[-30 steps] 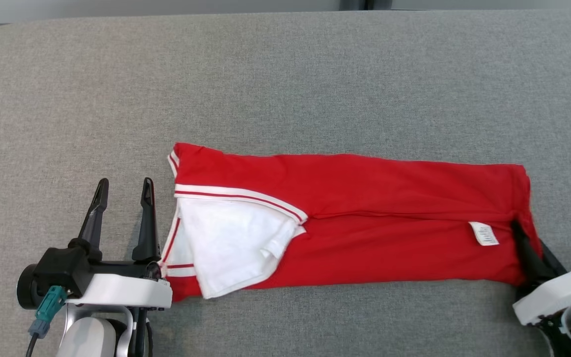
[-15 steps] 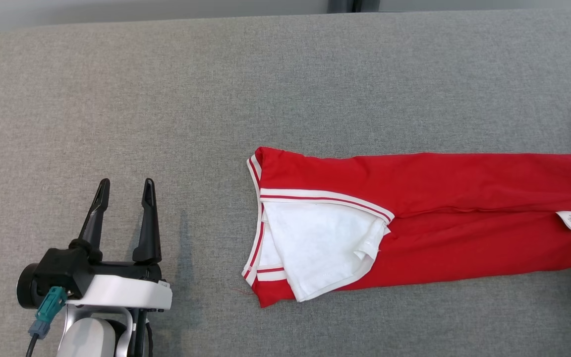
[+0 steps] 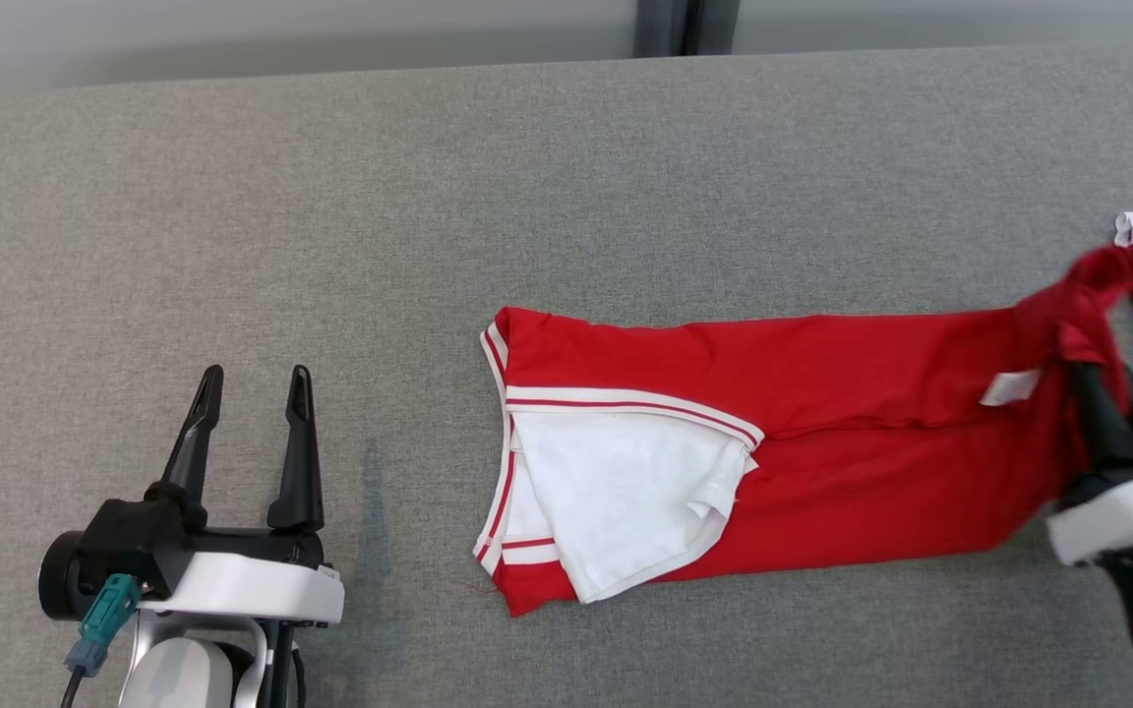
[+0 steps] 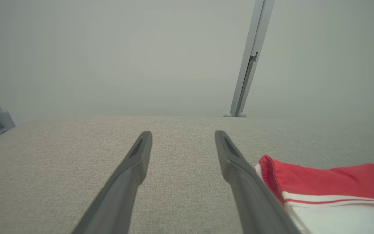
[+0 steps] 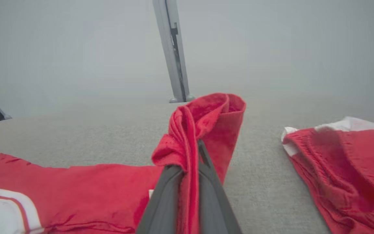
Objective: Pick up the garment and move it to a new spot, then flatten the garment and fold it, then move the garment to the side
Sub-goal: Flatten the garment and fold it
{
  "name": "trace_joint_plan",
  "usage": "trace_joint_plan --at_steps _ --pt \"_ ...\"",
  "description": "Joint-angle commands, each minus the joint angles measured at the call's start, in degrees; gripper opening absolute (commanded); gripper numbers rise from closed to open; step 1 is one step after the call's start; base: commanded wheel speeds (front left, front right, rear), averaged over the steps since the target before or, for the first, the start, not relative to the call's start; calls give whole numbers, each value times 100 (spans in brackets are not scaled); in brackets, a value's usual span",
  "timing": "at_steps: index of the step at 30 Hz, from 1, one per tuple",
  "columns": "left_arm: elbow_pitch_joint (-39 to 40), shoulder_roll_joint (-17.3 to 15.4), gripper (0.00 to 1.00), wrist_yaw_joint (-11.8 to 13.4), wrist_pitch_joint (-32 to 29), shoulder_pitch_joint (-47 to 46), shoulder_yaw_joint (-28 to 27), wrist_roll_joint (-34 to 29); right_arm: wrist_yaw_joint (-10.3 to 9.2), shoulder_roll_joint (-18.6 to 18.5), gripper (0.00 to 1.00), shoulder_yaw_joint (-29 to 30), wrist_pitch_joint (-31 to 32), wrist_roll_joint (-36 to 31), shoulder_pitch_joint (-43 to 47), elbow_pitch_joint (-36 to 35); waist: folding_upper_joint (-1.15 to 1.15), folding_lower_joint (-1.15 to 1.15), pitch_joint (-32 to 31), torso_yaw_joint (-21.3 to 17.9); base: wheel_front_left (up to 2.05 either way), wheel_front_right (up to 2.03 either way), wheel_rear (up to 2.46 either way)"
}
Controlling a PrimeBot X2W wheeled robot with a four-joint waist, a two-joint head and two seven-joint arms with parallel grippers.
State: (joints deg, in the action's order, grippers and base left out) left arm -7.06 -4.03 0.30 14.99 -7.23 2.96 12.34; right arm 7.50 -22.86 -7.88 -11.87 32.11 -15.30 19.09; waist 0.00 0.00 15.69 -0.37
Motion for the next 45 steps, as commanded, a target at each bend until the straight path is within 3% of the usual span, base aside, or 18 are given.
trace_joint_plan --at_steps 1,5,12,19,29,30,31,32,39,45 --pt "-1 -3 100 -29 22 32 -4 -31 0 153 0 -96 140 -70 -99 -297 0 0 -16 7 0 0 0" --pt "-30 -8 100 -58 22 -22 9 -30 0 633 0 -527 499 -252 -221 -933 0 0 -17 56 0 0 0" --pt "-53 17 100 -56 22 -110 73 -18 -1 1295 0 -1561 758 -219 -471 -1182 0 0 17 218 0 0 0" --pt "-95 33 100 -91 22 -202 130 9 0 1749 0 -2640 616 96 -840 -665 0 0 94 418 0 0 0" --pt "-154 65 100 -103 22 -303 146 2 0 1925 0 -3348 113 546 -1396 446 0 0 206 550 0 0 0" --pt "-161 68 100 -105 22 -303 139 0 0 1930 23 -3399 75 597 -1443 520 0 0 212 548 0 0 0" --pt "-162 72 100 -115 22 -319 126 -12 0 1950 88 -3492 -2 680 -1527 620 0 0 219 538 0 0 0" --pt "-162 73 100 -119 22 -325 122 -21 0 1953 100 -3537 -33 732 -1574 672 0 0 219 533 0 0 0" --pt "-151 82 100 -130 22 -350 89 -98 0 1849 100 -3568 -300 654 -1879 548 0 0 210 489 0 0 0" --pt "-120 87 100 -110 22 -270 39 -120 0 1538 100 -2565 -336 55 -1643 -88 0 0 142 417 0 0 0"
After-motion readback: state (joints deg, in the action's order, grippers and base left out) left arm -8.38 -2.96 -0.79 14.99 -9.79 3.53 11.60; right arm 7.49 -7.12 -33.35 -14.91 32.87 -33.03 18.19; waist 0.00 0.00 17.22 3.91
